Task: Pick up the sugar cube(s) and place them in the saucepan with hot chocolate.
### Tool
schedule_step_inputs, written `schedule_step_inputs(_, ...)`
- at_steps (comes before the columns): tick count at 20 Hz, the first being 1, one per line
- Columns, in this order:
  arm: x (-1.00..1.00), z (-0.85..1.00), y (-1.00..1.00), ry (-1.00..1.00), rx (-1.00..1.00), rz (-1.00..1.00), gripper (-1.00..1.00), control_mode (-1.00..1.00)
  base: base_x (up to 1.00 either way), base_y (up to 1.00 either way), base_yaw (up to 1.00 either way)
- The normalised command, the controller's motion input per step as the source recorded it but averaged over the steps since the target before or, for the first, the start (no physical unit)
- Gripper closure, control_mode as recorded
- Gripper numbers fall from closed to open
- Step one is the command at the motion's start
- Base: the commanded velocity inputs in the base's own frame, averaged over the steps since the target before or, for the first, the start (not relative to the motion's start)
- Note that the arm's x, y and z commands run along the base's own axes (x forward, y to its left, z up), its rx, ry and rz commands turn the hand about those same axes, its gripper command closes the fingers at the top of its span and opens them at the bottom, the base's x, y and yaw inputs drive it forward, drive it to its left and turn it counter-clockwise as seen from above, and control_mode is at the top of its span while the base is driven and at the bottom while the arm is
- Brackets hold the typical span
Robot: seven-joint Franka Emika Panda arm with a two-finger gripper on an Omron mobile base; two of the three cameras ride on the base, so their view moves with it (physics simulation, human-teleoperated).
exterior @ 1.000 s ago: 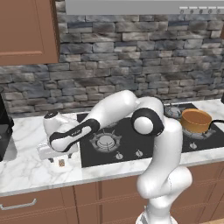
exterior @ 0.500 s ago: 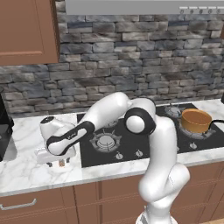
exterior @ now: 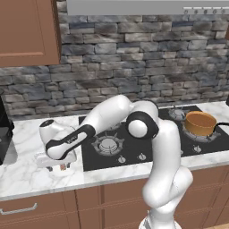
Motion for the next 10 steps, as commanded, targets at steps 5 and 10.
schedule_step_inputs(5,-0.10,-0.02,0.00,0.00,0.00,-0.02,1.00,-1.00,0.00,0.00,0.00)
schedule_step_inputs(10,-0.02,0.00,0.00,0.00,0.00,-0.01,1.00,-1.00,0.00,0.00,0.00)
